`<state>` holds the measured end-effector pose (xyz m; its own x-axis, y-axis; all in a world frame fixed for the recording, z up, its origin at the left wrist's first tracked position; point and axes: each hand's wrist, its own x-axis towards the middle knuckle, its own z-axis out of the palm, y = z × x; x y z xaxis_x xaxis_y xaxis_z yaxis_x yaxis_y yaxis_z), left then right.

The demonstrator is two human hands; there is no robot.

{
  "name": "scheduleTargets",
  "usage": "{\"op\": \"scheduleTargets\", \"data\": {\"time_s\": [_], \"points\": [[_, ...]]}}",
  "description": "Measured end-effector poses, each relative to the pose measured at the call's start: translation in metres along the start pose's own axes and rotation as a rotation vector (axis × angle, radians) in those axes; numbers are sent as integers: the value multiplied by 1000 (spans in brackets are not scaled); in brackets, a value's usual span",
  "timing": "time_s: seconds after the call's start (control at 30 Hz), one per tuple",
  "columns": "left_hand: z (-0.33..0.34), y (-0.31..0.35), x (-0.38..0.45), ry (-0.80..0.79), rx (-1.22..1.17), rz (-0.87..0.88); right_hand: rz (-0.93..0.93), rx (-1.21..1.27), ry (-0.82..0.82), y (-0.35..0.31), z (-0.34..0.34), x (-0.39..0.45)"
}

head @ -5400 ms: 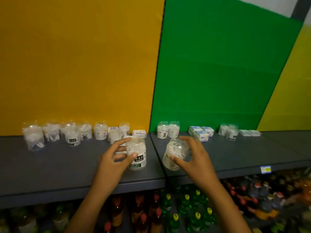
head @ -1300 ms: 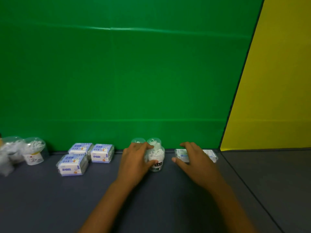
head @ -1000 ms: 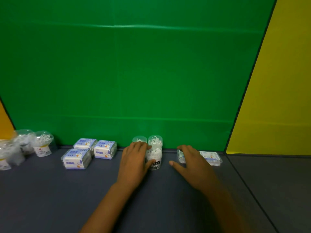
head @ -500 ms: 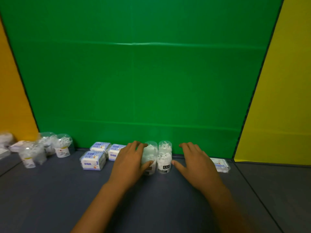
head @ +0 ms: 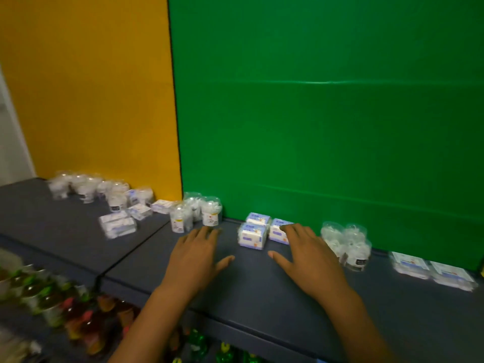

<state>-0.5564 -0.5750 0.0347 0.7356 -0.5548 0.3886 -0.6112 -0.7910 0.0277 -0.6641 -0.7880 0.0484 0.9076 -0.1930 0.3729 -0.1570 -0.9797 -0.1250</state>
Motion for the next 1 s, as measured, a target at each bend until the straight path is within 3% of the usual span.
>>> {"op": "scheduleTargets", "data": {"time_s": [0.53,0.77,1.0], "points": [[-47,-214,-147,59,38,-329,-320,168,-85,-244,57,36],[-52,-274,-163,118,36,-419,-436,209,-57,-309,86,74],[-34,-327,-131,114,35,-431,-428,241,-59,-335,127,129]]}}
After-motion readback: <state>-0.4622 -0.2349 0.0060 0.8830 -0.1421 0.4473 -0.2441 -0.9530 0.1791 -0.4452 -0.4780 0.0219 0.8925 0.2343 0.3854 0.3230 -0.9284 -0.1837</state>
